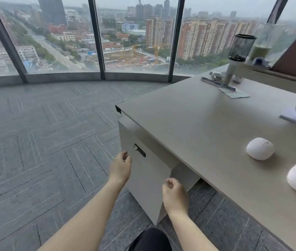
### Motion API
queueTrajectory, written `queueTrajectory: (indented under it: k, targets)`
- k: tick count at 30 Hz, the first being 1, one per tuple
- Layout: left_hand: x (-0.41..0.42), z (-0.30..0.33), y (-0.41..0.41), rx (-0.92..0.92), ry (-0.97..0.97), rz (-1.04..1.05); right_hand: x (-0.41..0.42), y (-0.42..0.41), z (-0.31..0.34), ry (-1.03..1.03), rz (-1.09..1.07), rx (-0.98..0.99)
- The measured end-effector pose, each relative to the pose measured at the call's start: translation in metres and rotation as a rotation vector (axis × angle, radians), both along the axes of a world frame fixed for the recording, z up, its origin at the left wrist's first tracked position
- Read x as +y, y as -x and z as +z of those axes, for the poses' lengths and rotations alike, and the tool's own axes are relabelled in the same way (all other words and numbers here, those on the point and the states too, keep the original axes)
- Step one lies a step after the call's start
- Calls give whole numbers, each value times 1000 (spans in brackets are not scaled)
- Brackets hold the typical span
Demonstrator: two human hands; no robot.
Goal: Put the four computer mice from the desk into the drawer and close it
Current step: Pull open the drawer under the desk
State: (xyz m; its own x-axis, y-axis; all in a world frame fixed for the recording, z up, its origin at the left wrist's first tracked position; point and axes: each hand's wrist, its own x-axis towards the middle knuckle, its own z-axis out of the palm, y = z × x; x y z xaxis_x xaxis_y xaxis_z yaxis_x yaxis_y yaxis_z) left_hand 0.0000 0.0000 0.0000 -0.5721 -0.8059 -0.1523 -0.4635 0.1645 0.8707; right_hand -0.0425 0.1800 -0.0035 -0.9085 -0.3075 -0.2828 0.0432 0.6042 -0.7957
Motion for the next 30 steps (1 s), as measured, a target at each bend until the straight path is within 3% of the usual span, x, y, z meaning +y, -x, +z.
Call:
queueTrajectory:
  k: [2, 6, 8, 21, 30]
  targets:
    - [-8, -4, 16, 27, -96, 57, 0, 14, -5, 19, -111, -57]
    - [-20, -13, 58, 195, -526, 257, -10, 32, -6, 37, -108, -128]
    - [-27, -18, 75, 210, -621, 312, -14, 34, -5, 49, -134, -130]
    - [-42, -52, 97, 246, -672, 366, -6, 26, -11, 49, -97, -71]
    - [-49, -50, 4, 268, -671, 455, 5, -22, -14, 75, 172, -198]
